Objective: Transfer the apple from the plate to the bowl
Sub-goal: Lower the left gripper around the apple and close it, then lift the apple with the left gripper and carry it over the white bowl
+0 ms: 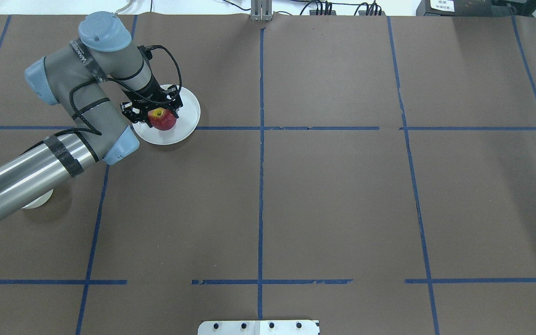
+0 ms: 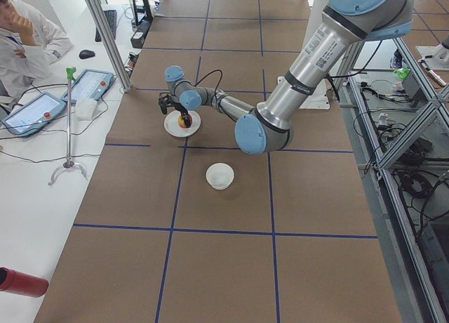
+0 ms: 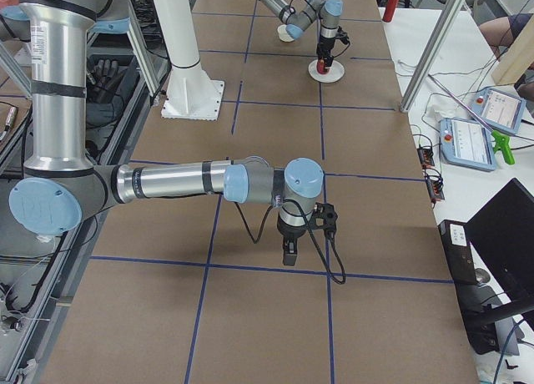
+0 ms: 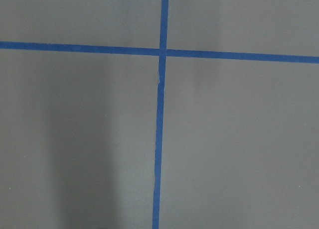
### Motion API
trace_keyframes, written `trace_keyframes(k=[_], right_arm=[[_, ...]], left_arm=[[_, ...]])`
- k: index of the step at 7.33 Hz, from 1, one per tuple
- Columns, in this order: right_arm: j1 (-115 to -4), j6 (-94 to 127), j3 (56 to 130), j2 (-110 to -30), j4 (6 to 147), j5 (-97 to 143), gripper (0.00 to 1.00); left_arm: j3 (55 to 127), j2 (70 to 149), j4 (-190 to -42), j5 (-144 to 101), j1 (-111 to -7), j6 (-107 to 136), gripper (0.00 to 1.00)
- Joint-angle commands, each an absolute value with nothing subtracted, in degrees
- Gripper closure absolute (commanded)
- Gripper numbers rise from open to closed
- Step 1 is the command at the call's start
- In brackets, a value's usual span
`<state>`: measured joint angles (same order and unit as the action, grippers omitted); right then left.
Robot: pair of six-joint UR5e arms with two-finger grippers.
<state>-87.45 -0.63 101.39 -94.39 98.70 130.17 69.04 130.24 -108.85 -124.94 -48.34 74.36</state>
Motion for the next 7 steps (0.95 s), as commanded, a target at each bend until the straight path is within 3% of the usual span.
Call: trace_keyframes(k=[1,2,4,7], right_arm=[[-87.45,-0.62,101.42,-94.39,98.7,130.17,0.0],[-87.45,-0.62,101.34,-94.39,98.7,130.17,0.0],[-87.45,-0.62,101.43,-94.39,98.7,130.17,0.0],[-87.45,-0.62,101.34,-94.39,98.7,130.17,0.0]], left_arm=[[73.79,129.47,-106.98,-124.98,-51.04,74.09,1.0],[79.83,126.5,-102.7,-125.07,-52.11,72.96,1.0],[99.4,113.63,-94.78,-125.07,-54.13,62.46,1.0],[110.63,95.5,-95.09,-125.59,-55.71,53.56,1.0]])
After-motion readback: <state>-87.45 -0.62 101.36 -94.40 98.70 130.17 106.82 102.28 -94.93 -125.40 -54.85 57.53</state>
